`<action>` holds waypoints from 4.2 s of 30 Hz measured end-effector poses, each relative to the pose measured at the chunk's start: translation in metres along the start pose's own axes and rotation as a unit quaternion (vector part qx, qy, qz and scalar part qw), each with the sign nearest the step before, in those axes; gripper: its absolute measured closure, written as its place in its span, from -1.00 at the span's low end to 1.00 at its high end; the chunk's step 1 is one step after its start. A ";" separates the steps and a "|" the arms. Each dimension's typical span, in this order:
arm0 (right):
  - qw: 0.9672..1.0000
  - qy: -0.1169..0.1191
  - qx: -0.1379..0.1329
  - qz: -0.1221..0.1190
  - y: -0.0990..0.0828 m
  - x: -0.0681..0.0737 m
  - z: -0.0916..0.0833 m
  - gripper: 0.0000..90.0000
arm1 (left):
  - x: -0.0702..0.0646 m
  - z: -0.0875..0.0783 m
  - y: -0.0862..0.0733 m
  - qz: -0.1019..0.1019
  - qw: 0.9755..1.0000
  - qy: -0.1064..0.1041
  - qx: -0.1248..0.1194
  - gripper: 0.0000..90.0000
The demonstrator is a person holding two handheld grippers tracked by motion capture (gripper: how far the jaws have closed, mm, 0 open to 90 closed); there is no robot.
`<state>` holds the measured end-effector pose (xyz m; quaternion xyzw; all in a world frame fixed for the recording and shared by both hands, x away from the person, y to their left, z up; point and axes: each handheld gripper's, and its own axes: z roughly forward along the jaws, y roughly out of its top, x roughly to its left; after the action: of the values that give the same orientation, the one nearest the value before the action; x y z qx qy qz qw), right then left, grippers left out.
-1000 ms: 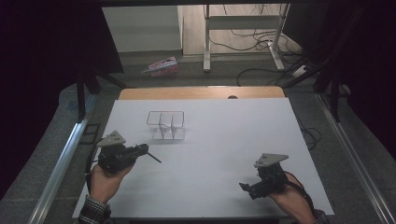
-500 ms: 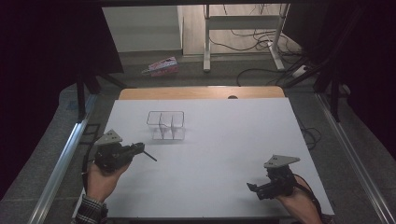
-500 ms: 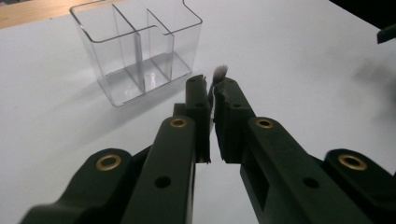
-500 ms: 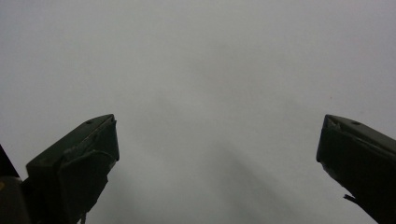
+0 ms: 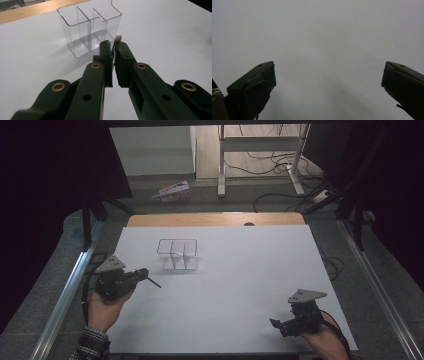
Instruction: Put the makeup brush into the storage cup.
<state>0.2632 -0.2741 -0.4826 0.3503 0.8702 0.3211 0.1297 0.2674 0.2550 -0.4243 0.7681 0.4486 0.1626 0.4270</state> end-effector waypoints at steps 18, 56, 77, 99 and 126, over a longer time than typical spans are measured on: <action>1.000 -0.001 0.013 -0.004 -0.005 -0.001 0.000 -1.00 | 0.010 0.005 0.033 0.015 1.000 0.012 0.010 0.90; 1.000 0.002 0.026 -0.017 -0.006 0.001 0.003 -1.00 | 0.021 0.021 0.090 0.019 0.999 0.029 0.006 0.90; 1.000 0.000 0.018 -0.014 -0.006 -0.001 0.001 -1.00 | 0.027 0.039 0.104 0.016 0.999 0.046 0.010 0.90; 0.999 0.005 0.028 -0.020 -0.007 0.001 0.003 -1.00 | 0.035 0.065 0.103 0.004 0.998 0.056 0.030 0.90; 0.998 0.009 0.045 -0.032 -0.008 0.002 0.007 -1.00 | 0.037 0.098 0.081 -0.006 0.997 0.055 0.055 0.89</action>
<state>0.2603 -0.2735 -0.4931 0.3248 0.8957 0.2806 0.1163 0.3939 0.2163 -0.4214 0.7778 0.4843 0.1765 0.3596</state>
